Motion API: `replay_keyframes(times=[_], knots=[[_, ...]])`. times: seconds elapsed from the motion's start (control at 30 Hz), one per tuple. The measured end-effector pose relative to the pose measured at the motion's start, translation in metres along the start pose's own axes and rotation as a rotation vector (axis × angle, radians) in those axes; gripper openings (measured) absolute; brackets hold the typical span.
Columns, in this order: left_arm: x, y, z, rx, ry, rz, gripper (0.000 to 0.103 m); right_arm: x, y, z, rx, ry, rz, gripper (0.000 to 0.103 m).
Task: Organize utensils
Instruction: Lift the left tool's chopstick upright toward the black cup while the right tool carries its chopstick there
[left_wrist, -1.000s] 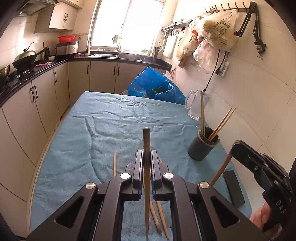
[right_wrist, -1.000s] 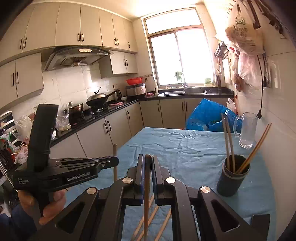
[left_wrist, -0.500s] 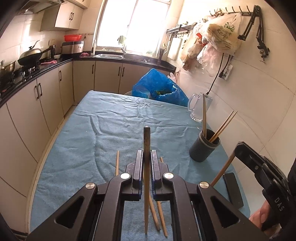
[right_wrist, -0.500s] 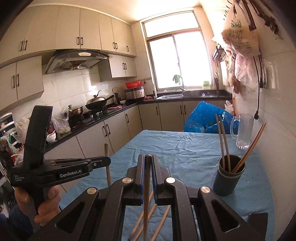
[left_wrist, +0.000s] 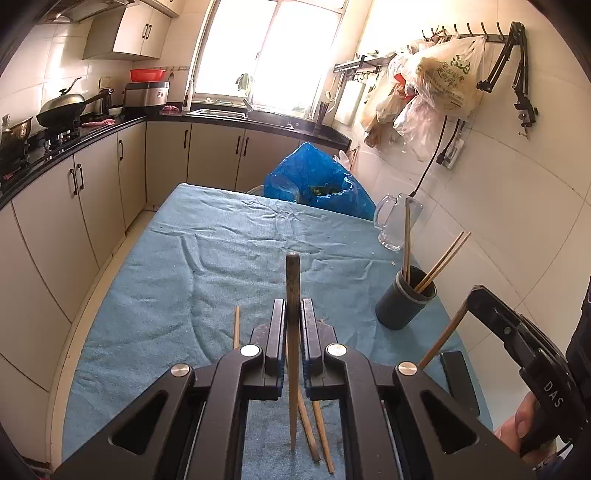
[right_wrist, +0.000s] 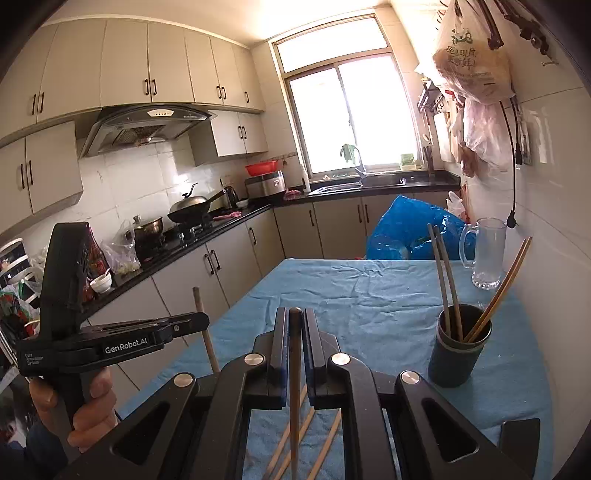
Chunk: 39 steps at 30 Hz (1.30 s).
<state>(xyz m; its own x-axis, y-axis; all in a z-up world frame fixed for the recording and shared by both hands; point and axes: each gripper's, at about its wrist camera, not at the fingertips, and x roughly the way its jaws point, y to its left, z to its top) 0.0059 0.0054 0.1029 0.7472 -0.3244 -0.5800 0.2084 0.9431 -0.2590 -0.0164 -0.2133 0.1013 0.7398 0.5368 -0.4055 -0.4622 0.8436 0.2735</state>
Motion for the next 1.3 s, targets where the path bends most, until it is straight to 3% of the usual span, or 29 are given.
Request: replay_keyframes(times=[0.57, 1.3], knots=[[-0.003, -0.012, 0.017, 0.013, -0.023, 0.000, 0.007, -0.024, -0.024, 0.012, 0.064, -0.058, -0.038, 0.008], [0.010, -0.075, 0.052, 0.089, -0.017, -0.108, 0.007, -0.093, -0.099, 0.049, 0.196, -0.245, -0.223, 0.008]])
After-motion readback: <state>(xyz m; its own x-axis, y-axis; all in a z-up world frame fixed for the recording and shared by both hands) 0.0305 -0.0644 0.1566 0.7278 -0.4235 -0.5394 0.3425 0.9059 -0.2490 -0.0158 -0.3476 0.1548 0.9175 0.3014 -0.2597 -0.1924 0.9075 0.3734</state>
